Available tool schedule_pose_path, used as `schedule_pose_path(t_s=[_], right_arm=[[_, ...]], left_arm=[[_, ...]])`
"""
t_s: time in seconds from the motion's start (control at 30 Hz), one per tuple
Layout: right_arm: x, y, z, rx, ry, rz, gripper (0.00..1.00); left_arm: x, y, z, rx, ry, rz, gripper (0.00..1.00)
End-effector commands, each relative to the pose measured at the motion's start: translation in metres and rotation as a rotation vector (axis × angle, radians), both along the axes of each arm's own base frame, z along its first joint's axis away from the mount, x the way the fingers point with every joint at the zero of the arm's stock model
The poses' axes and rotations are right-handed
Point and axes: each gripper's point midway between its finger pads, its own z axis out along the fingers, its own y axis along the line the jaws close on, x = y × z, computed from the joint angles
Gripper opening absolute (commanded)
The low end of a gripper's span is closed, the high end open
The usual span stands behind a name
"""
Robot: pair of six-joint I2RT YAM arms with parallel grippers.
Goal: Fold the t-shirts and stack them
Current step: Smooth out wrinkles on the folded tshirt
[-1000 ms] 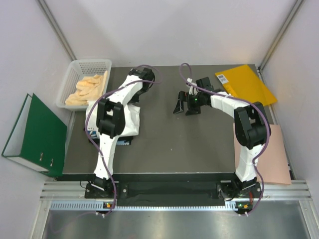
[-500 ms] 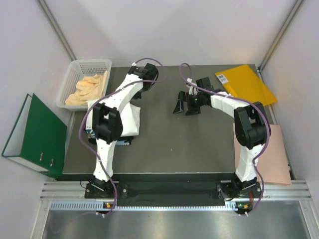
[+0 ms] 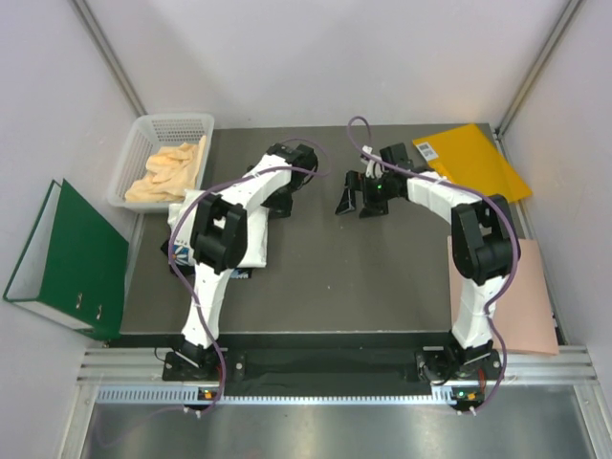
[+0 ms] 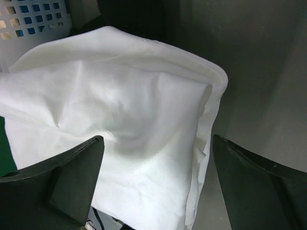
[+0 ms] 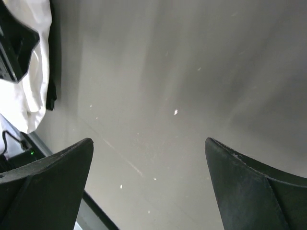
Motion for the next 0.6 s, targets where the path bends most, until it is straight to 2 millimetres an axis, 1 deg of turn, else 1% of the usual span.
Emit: schedule_pose_path(t_s=[0.0,0.03,0.07,0.1,0.13,0.17,0.23,0.27,0.3,0.33,0.37,0.4,0.43,0.47,0.5,0.53,0.57], right_arm=[[0.03,-0.022,0.053,-0.013,-0.161,-0.045,1.0],[0.035,-0.027,0.061,-0.02,-0.184,-0.057,1.0],[0.039,-0.039,0.066,-0.034,-0.192,-0.081,1.0],[0.041,-0.046,0.073,-0.035,-0.211,-0.095,1.0],[0.043,-0.052,0.076,-0.038,-0.217,-0.107,1.0],[0.045,-0.064,0.076,-0.051,-0.218,-0.124,1.0],[0.039,-0.081,0.075,-0.089,-0.214,-0.162,1.0],[0.038,-0.093,0.086,-0.093,-0.239,-0.194,1.0],[0.032,-0.101,0.076,-0.116,-0.227,-0.22,1.0],[0.03,-0.109,0.073,-0.15,-0.235,-0.235,1.0],[0.031,-0.118,0.072,-0.185,-0.252,-0.272,1.0],[0.025,-0.121,0.063,-0.181,-0.228,-0.272,1.0],[0.019,-0.126,0.055,-0.187,-0.195,-0.27,1.0],[0.015,-0.131,0.049,-0.188,-0.173,-0.294,1.0],[0.005,-0.131,0.034,-0.173,-0.141,-0.29,0.99],[0.001,-0.13,0.031,-0.148,-0.123,-0.29,1.0],[-0.003,-0.127,0.028,-0.135,-0.109,-0.279,1.0]], left_arm=[[0.002,-0.004,0.034,-0.069,-0.08,0.017,0.99],[0.003,-0.006,0.038,-0.082,-0.096,0.015,0.99],[0.005,-0.008,0.048,-0.101,-0.117,0.001,0.99],[0.007,-0.009,0.053,-0.112,-0.133,0.0,0.99],[0.008,-0.009,0.06,-0.122,-0.155,0.001,0.99],[0.009,-0.011,0.063,-0.134,-0.161,-0.004,0.99],[0.004,-0.011,0.071,-0.143,-0.17,0.006,0.99],[0.004,-0.009,0.078,-0.136,-0.19,0.016,0.99],[0.004,-0.01,0.081,-0.132,-0.215,0.03,0.99],[0.006,-0.013,0.085,-0.145,-0.227,-0.014,0.99],[0.003,-0.014,0.073,-0.144,-0.21,-0.027,0.99],[0.005,-0.017,0.068,-0.147,-0.217,-0.04,0.99],[0.002,-0.022,0.058,-0.153,-0.184,-0.052,0.99],[-0.002,-0.027,0.056,-0.155,-0.176,-0.027,0.99],[-0.008,-0.037,0.049,-0.144,-0.152,-0.07,0.99],[-0.015,-0.038,0.039,-0.094,-0.088,-0.105,0.99],[-0.011,-0.043,0.051,-0.073,-0.11,-0.111,0.99]])
